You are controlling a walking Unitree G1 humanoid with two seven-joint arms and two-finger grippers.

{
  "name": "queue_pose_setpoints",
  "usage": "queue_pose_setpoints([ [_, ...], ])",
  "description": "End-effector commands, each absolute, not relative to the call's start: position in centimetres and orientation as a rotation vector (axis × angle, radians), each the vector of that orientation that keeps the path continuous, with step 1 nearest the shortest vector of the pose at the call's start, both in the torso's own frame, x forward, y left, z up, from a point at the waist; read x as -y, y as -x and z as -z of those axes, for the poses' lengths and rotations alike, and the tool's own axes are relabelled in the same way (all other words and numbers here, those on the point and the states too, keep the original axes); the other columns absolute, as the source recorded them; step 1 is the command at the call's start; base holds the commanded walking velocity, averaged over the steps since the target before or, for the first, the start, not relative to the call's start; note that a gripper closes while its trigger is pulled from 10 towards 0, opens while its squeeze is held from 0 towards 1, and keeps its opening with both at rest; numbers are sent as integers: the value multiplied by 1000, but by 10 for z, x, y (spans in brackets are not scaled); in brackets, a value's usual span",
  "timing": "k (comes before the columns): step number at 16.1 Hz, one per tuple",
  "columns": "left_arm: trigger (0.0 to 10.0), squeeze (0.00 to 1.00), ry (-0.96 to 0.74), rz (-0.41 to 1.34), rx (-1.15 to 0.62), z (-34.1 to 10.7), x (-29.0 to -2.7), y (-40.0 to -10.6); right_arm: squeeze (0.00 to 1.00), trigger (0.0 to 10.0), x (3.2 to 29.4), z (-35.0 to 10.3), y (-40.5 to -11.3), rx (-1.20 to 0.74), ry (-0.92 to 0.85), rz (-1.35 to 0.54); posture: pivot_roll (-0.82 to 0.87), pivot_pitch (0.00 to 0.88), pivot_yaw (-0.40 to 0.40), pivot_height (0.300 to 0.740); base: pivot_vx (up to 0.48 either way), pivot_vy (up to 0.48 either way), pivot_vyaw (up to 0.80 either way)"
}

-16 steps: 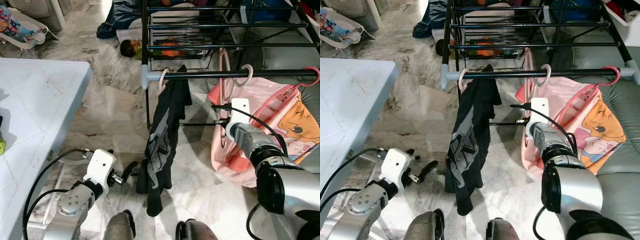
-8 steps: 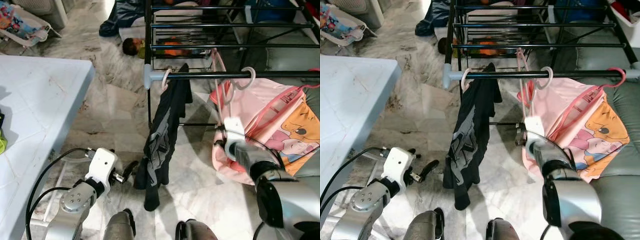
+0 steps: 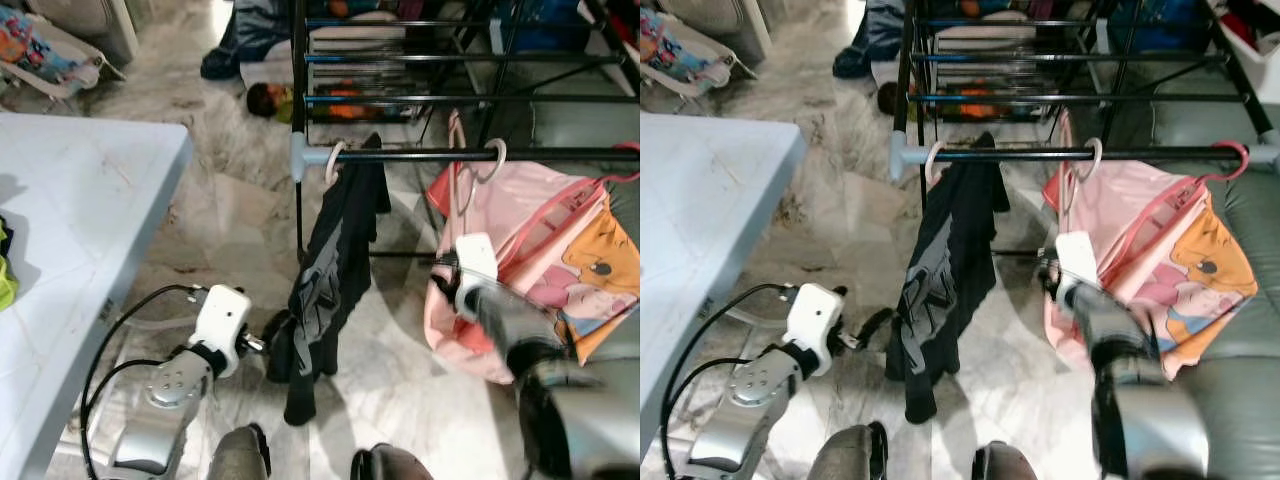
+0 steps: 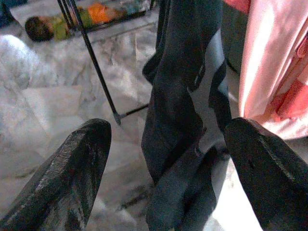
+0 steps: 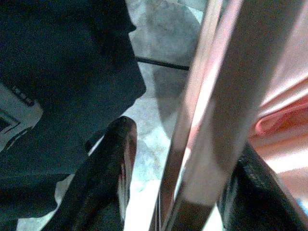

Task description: Hang hanger

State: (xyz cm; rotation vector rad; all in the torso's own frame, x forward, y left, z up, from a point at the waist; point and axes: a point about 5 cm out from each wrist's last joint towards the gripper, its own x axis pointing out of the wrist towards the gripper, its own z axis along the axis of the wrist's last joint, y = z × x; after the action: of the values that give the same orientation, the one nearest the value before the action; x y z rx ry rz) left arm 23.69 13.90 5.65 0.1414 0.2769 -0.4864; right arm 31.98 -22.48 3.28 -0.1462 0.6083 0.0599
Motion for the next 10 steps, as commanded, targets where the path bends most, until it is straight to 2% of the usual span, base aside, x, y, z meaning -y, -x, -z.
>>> queue_pose_setpoints([
  [1, 10000, 0, -148, 474, -294, -50, -140, -235, 1000, 10000, 226, -29, -313, -586, 111, -38, 13, 3, 4, 740, 0, 0, 0],
  [4, 10000, 0, -141, 487, -287, -47, -135, -237, 1000, 10000, 226, -21, -295, -550, 122, -18, -17, 0, 10, 740, 0, 0, 0],
  [7, 10000, 0, -135, 482, -269, -45, -132, -240, 1000, 10000, 220, -20, -261, -451, 217, -26, -33, 0, 2, 740, 0, 0, 0],
  [10, 10000, 0, -137, 443, -244, -45, -135, -241, 1000, 10000, 216, -21, -243, -401, 193, 7, -40, 0, 2, 740, 0, 0, 0],
])
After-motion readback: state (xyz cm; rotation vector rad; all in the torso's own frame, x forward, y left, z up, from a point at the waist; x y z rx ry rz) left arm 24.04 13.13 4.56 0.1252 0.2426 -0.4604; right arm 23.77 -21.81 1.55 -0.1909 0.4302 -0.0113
